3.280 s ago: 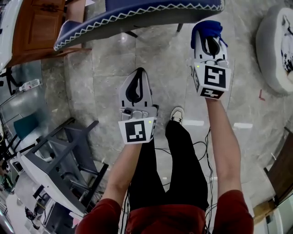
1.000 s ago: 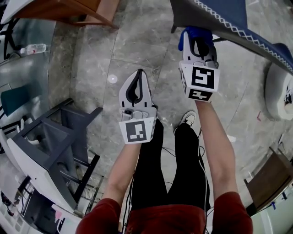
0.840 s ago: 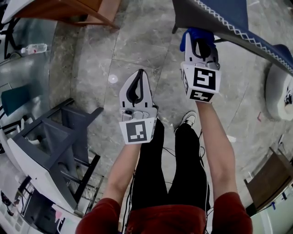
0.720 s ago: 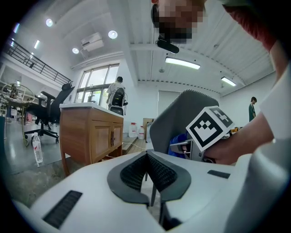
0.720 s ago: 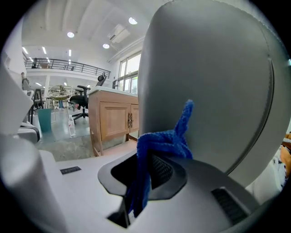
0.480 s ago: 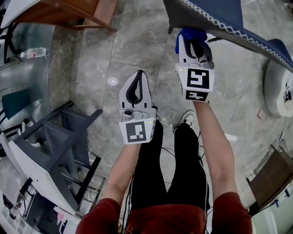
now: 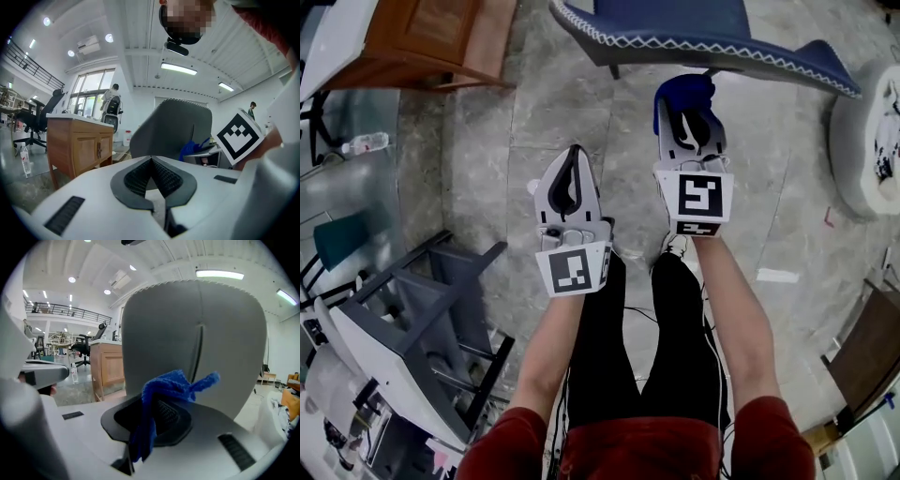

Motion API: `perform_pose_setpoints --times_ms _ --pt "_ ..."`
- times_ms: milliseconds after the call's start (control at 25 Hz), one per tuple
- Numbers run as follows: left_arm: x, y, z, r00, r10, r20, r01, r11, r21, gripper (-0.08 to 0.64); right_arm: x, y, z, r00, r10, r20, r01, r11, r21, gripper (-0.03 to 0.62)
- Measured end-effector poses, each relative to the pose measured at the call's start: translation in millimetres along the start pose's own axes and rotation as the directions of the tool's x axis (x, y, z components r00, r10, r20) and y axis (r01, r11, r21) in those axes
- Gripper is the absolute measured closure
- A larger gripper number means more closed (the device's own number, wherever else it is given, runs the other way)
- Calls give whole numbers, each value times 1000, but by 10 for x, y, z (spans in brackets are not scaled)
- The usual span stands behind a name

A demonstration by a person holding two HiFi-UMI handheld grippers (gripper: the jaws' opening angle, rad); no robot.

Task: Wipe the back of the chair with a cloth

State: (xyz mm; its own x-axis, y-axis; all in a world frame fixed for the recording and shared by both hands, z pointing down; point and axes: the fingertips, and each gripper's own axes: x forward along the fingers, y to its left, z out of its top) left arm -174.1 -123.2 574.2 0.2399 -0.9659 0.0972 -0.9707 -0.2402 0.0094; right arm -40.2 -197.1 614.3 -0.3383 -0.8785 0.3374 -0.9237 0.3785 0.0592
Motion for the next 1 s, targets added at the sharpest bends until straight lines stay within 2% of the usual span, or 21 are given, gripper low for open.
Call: perform_pose_setpoints --times_ms 120,280,440,800,1000 --pt "64 -332 53 998 -55 -7 55 998 41 548 -249 -321 20 999 -32 15 32 999 3 537" --pt "255 -811 217 993 -117 12 116 993 25 546 -485 -787 36 996 -88 27 88 996 15 537" --pt "426 -1261 350 981 -194 18 192 979 68 546 -674 -1202 12 990 -140 31 138 990 40 537" --pt "611 -1791 446 974 -228 16 226 972 68 546 -920 -1689 -16 985 -169 40 167 985 53 537" --pt "649 -1906 470 972 -235 18 234 970 62 548 -921 -1880 229 980 -182 80 180 983 37 537"
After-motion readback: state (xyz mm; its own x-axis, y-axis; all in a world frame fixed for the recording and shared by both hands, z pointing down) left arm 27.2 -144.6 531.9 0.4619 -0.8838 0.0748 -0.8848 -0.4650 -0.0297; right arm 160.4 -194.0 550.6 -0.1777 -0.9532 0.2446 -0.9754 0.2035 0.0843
